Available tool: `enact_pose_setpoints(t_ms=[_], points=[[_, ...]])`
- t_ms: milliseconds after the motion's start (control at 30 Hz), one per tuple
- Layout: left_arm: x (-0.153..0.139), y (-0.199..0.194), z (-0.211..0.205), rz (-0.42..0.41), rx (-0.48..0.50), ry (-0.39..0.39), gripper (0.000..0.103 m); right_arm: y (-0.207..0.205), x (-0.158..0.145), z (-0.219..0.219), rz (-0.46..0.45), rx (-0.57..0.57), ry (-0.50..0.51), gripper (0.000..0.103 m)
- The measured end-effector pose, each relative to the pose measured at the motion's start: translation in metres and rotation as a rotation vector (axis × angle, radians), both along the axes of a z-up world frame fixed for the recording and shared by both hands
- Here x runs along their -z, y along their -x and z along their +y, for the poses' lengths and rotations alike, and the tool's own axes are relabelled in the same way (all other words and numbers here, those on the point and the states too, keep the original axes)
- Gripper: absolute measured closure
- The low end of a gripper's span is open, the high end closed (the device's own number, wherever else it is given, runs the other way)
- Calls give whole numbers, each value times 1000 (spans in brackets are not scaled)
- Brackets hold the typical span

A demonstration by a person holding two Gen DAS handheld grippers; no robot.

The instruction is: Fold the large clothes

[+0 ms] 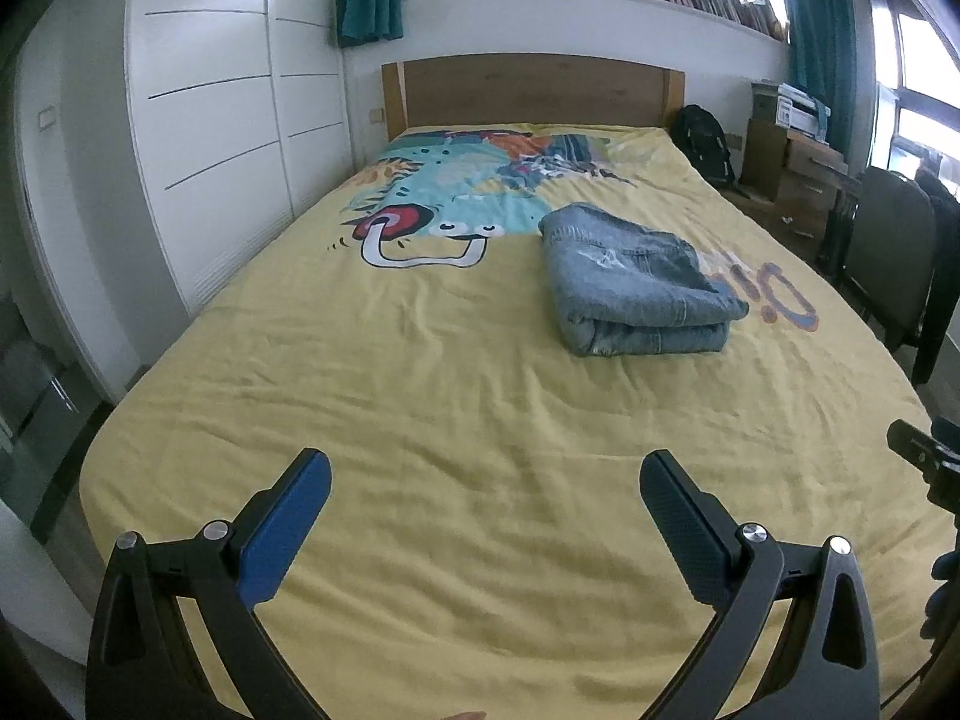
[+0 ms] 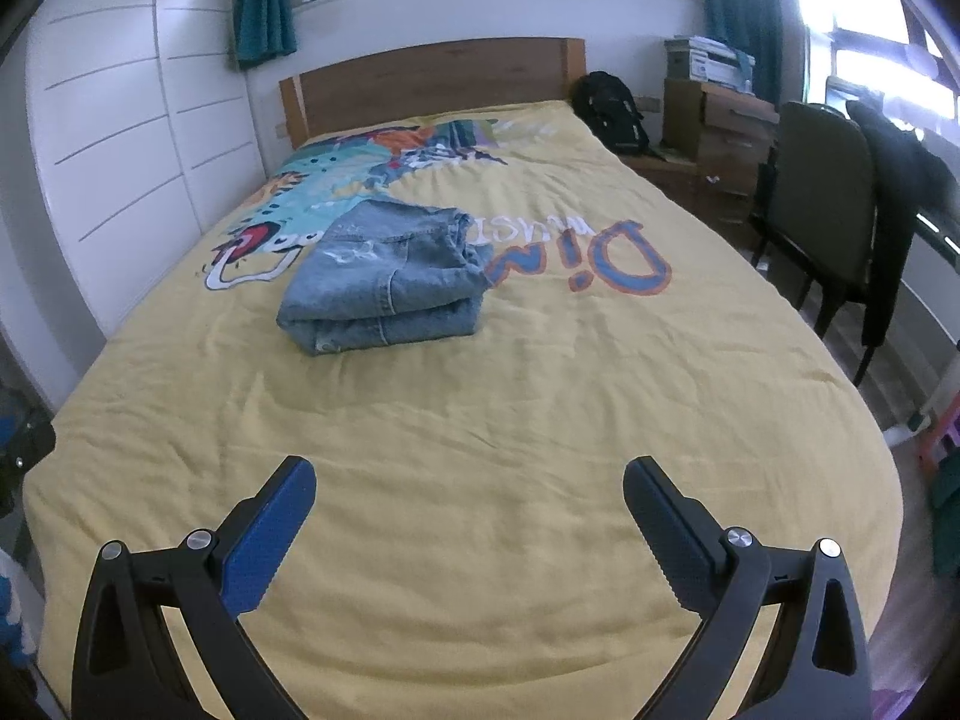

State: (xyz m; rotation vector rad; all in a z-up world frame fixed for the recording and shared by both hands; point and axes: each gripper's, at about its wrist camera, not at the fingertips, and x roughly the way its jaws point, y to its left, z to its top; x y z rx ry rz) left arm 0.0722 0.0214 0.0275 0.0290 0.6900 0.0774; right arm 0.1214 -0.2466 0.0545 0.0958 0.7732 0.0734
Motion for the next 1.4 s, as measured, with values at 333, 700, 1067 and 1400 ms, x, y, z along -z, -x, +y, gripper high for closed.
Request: enact_pose_setpoints(t_ms=[333, 700, 1067, 1400], points=[[11, -3, 0, 20, 5, -13, 1, -3, 1, 7, 10, -5, 26, 1], [17, -3, -5, 36, 13, -24, 1, 1, -7, 0, -12, 10, 60, 1], [17, -4, -6, 39, 19, -31, 1, -1, -6, -7, 0, 34, 58, 1], [18, -5, -8, 40, 27, -32, 1, 0, -7, -3, -6, 28, 81, 1]])
